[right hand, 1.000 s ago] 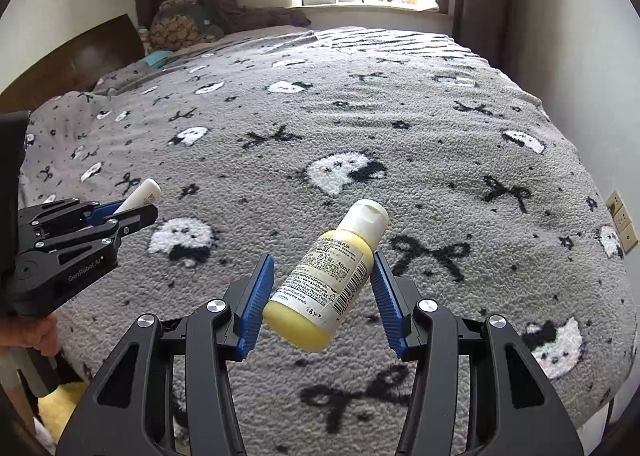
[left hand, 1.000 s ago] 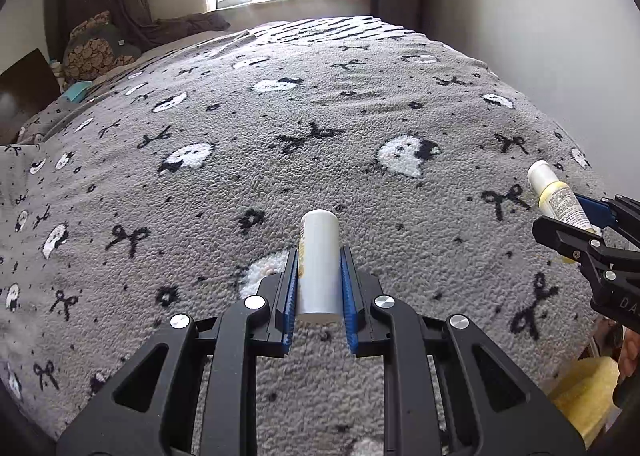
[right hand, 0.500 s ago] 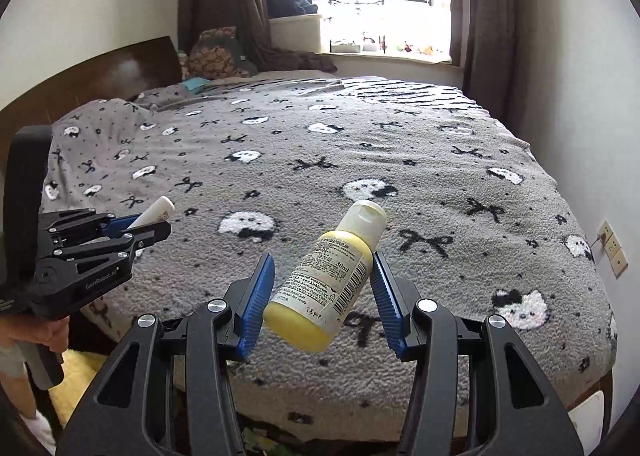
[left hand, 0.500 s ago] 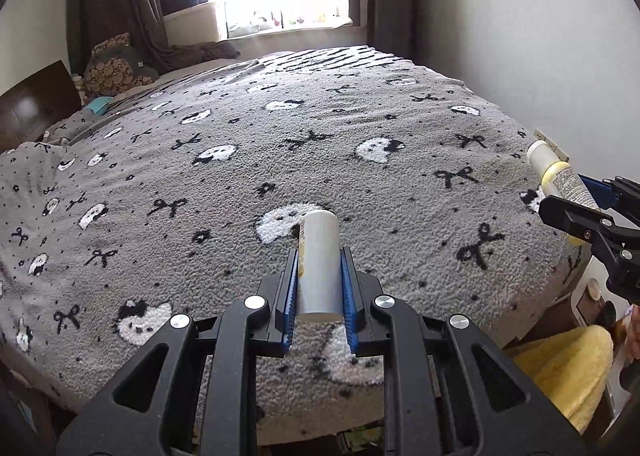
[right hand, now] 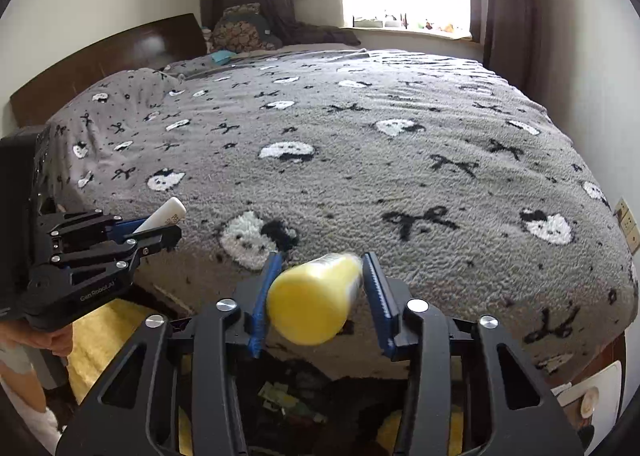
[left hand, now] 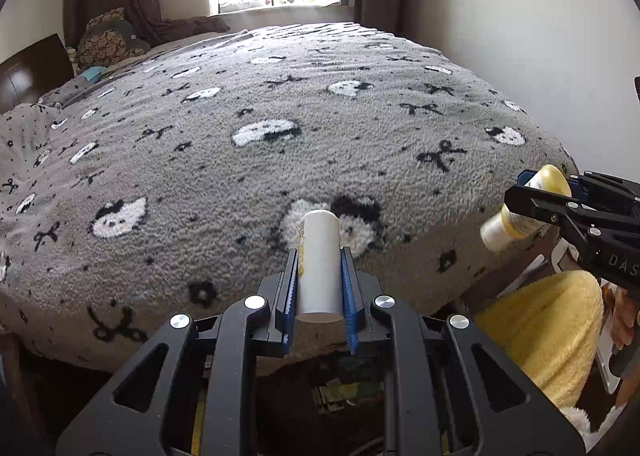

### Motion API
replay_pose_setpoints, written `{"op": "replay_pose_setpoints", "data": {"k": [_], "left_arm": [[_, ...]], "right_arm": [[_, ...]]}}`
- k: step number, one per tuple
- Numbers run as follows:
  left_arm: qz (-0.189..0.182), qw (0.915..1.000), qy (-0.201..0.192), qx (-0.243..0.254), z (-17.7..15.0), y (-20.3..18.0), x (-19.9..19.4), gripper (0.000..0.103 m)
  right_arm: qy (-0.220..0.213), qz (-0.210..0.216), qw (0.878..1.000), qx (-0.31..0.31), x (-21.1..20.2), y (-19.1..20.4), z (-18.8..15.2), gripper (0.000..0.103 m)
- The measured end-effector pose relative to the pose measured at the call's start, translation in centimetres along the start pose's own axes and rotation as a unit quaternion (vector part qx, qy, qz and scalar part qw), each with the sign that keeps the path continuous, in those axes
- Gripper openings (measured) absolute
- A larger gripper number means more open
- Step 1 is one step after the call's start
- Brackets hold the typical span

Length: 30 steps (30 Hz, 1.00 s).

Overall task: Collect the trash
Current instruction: 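Lower both tools below the bed edge and release stick and yellow bottle into the bin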

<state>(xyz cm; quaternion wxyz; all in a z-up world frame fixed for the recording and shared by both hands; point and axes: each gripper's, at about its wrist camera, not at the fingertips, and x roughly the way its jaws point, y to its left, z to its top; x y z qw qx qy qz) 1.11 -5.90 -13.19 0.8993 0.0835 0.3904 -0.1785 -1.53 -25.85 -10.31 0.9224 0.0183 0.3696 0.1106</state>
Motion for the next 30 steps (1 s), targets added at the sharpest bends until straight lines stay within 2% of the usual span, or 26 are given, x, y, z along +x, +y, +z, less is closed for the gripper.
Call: {"op": "replay_pose_setpoints", "data": {"k": [9, 14, 18, 23, 30], "left_arm": [[-0.009, 0.9984, 0.050, -0.025, -5.2, 0.4, 1.8, 0.018], [-0.035, 0.9946, 0.092, -0.033, -8.0, 0.0, 3.6, 0.018], [-0.051, 0.9884, 0.138, -0.038, -10.8, -0.5, 6.1, 0.018], [-0.077, 0.9764, 0.197, -0.042, -13.4, -1.0, 9.3, 0.018], [-0.102, 0.9559, 0.271, -0.048, -16.0, -1.4, 13.4, 0.018]], "right_arm": [[0.060, 0.026, 0.998, 0.016, 2.7, 0.6, -4.5, 0.032], [0.102, 0.026, 0.994, 0.019, 4.5, 1.1, -7.1, 0.032], [0.142, 0.027, 0.989, 0.029, 6.7, 1.2, -9.3, 0.032], [0.188, 0.028, 0.981, 0.044, 9.6, 1.1, -11.6, 0.032], [0.249, 0.032, 0.966, 0.066, 13.3, 1.0, -14.8, 0.032]]}}
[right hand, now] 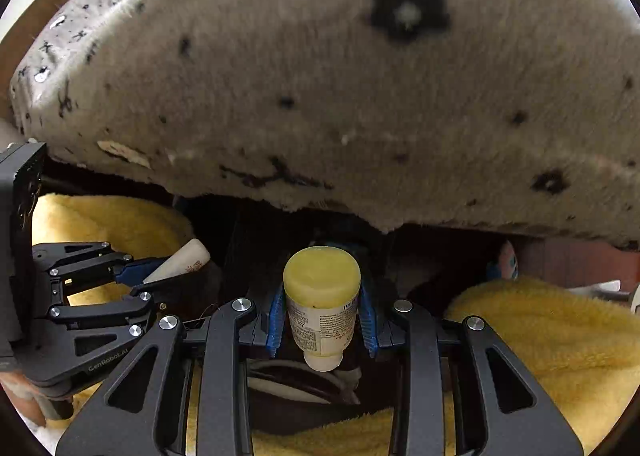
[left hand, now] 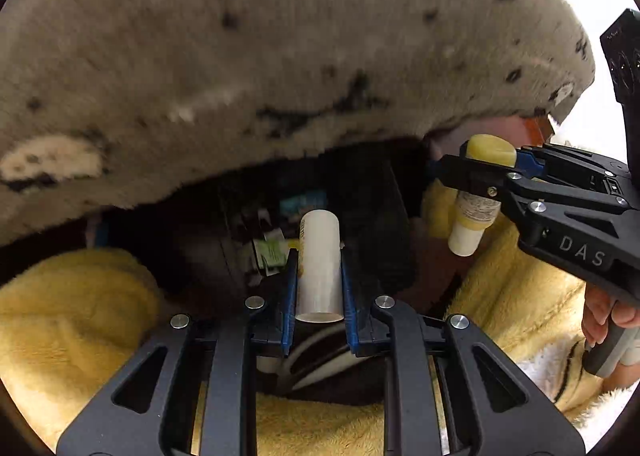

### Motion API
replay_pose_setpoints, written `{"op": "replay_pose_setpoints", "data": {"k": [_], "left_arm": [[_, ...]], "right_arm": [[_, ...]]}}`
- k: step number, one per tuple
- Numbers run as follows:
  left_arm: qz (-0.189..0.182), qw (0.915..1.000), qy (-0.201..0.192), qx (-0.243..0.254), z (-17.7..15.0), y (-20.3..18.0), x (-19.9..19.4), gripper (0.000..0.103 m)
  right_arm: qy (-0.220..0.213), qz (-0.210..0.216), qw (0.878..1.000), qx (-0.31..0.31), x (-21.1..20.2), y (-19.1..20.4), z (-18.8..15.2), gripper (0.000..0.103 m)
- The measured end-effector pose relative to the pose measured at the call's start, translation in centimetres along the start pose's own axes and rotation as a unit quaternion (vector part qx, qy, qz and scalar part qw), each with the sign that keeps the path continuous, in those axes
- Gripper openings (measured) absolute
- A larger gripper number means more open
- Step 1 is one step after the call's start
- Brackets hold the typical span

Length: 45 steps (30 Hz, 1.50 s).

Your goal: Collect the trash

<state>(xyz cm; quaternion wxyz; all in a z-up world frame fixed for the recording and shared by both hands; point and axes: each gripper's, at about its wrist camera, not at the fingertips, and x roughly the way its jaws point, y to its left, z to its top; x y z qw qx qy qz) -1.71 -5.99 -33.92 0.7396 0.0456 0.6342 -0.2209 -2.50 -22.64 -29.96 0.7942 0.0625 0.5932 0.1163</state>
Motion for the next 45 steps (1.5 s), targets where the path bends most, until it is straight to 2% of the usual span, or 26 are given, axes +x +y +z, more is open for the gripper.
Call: {"op": "replay_pose_setpoints", "data": {"k": [4, 10, 13, 15, 17, 18, 20, 21, 22, 23, 27, 32, 36, 39, 42, 45], "left_arm": [[-0.011, 0.9992, 0.038, -0.004, -0.4, 0.1, 2.4, 0.018], [-0.013, 0.9985, 0.051, -0.011, 0.0, 0.3, 3.3, 0.020], [-0.010, 0.9985, 0.052, -0.010, 0.3, 0.3, 3.3, 0.035], [-0.006, 0.9987, 0.051, -0.009, 0.4, 0.9, 3.2, 0.040], [-0.004, 0.9988, 0.047, -0.010, 0.5, 1.0, 2.9, 0.050], [-0.001, 0.9990, 0.044, -0.011, 0.8, 0.9, 2.8, 0.052], [0.008, 0.9993, 0.033, -0.015, 0.9, 0.9, 2.2, 0.066], [0.011, 0.9995, 0.027, -0.015, 0.9, 0.9, 1.7, 0.069], [0.014, 0.9996, 0.019, -0.015, 1.0, 0.9, 1.3, 0.077], [0.015, 0.9997, 0.012, -0.016, 1.1, 0.9, 0.7, 0.083], [0.025, 0.9994, -0.020, -0.009, 1.4, 0.6, -1.7, 0.095], [0.044, 0.9965, -0.071, -0.005, 2.3, 0.4, -5.3, 0.095], [0.064, 0.9901, -0.125, -0.004, 3.2, 0.6, -8.9, 0.095], [0.086, 0.9803, -0.178, -0.012, 4.2, 1.0, -12.4, 0.095], [0.123, 0.9633, -0.239, -0.010, 5.1, 0.7, -16.4, 0.095], [0.138, 0.9463, -0.292, -0.007, 5.9, 0.4, -20.2, 0.095]], "right_arm": [[0.022, 0.002, 1.000, 0.008, 1.6, -0.1, -0.1, 0.032], [0.044, 0.002, 0.999, 0.011, 3.1, 0.0, 0.1, 0.032], [0.054, 0.000, 0.998, 0.014, 3.9, -0.2, 0.2, 0.034], [0.057, -0.001, 0.998, 0.020, 4.1, -0.2, 0.2, 0.034], [0.054, -0.004, 0.998, 0.025, 3.9, -0.3, 0.5, 0.045], [0.048, -0.006, 0.999, 0.025, 3.6, -0.3, 0.5, 0.056], [0.041, -0.008, 0.999, 0.026, 3.2, -0.3, 0.6, 0.060], [0.036, -0.009, 0.999, 0.028, 2.8, -0.3, 0.8, 0.065], [0.027, -0.015, 0.999, 0.028, 2.2, -0.3, 0.9, 0.074], [0.023, -0.017, 0.999, 0.028, 2.0, -0.3, 0.9, 0.078], [-0.012, -0.029, 0.999, 0.032, -0.4, -0.5, 1.4, 0.096], [-0.055, -0.039, 0.997, 0.036, -3.4, -1.2, 2.2, 0.099], [-0.105, -0.060, 0.992, 0.029, -6.7, -1.1, 3.1, 0.099], [-0.150, -0.078, 0.985, 0.018, -9.4, -1.1, 4.2, 0.099], [-0.200, -0.092, 0.975, 0.010, -12.5, -0.8, 5.2, 0.100], [-0.246, -0.101, 0.964, 0.005, -15.6, -0.5, 6.3, 0.100]]}}
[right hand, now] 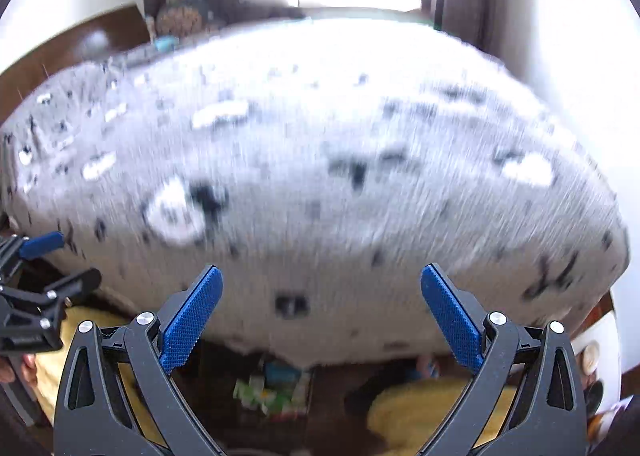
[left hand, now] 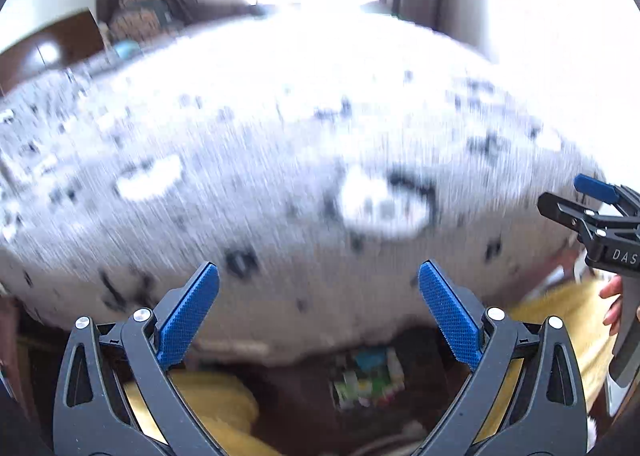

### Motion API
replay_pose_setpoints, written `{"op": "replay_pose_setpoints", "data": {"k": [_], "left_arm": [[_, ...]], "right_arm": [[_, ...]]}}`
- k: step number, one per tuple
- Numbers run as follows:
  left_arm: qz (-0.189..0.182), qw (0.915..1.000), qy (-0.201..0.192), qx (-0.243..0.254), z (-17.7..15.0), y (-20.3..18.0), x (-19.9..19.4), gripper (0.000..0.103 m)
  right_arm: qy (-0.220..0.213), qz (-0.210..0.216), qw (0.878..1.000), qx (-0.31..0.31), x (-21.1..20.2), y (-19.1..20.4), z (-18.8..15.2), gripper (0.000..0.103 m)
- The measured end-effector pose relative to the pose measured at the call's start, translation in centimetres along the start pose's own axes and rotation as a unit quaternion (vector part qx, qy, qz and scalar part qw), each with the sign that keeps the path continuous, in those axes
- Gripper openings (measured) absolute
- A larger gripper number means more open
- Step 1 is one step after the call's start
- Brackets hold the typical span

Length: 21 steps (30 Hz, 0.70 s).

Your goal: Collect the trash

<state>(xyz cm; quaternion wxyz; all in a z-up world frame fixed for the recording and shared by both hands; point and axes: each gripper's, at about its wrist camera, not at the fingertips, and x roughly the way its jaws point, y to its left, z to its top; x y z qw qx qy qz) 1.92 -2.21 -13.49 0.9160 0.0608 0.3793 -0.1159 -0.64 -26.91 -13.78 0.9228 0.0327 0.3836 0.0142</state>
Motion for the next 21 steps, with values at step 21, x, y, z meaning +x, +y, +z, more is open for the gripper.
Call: {"op": "replay_pose_setpoints", "data": {"k": [21], "left_arm": [[0.060, 0.9678, -0.244, -0.021, 11.4, 1.6, -12.8, 0.095]], "right_arm": [[-0.240, -0.080, 0.967, 0.007, -12.1, -1.2, 11.8, 0.100]]}}
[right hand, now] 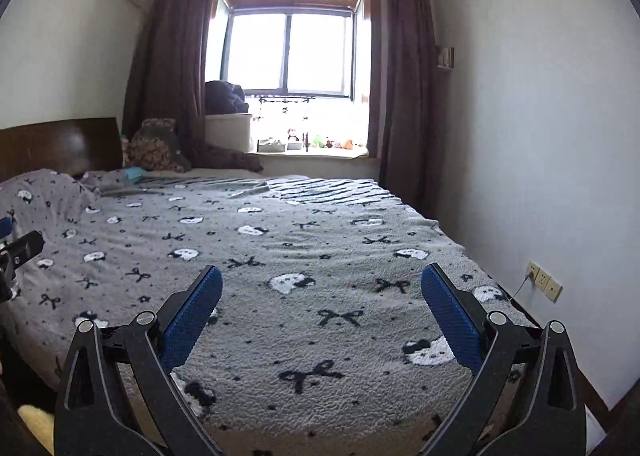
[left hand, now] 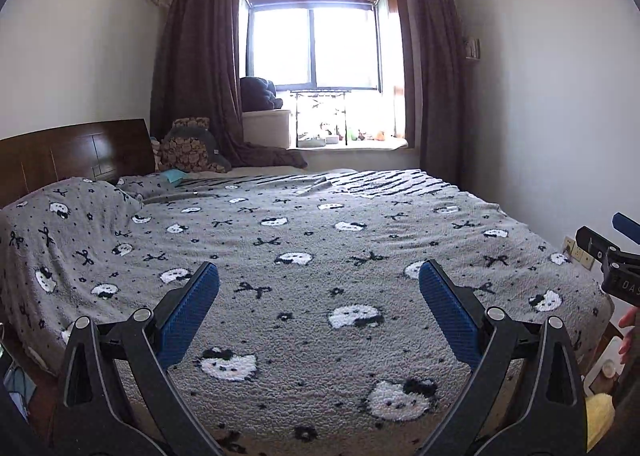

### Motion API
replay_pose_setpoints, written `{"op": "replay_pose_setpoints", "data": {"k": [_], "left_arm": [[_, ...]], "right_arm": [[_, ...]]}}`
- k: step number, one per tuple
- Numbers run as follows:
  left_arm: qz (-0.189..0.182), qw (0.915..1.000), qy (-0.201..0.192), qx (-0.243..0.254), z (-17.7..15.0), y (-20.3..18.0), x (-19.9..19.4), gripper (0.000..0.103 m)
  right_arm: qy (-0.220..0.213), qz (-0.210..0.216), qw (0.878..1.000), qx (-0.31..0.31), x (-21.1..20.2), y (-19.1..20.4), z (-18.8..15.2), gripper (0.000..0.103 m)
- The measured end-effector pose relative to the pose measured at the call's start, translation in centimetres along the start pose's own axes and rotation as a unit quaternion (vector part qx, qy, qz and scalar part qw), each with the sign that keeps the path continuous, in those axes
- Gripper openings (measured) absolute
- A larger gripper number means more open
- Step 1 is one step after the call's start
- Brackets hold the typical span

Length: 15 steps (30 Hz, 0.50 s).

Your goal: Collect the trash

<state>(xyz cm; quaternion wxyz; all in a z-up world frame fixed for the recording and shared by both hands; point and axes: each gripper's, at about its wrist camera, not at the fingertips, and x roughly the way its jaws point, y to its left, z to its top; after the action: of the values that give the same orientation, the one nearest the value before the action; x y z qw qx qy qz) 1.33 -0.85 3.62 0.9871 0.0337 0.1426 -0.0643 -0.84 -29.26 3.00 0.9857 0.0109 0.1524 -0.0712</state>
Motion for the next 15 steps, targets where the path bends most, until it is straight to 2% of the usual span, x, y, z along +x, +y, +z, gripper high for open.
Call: {"op": "replay_pose_setpoints", "data": {"k": [8, 15], "left_arm": [[0.003, 0.9998, -0.022, -0.003, 1.1, 0.3, -0.9, 0.095], [0.001, 0.9998, -0.020, 0.002, 0.9, 0.0, -1.0, 0.095]], "right_arm": [[-0.019, 0.005, 1.000, 0.007, -0.9, 0.0, 1.2, 0.100], [-0.025, 0.014, 1.000, 0.007, -1.3, 0.6, 1.6, 0.100]]}}
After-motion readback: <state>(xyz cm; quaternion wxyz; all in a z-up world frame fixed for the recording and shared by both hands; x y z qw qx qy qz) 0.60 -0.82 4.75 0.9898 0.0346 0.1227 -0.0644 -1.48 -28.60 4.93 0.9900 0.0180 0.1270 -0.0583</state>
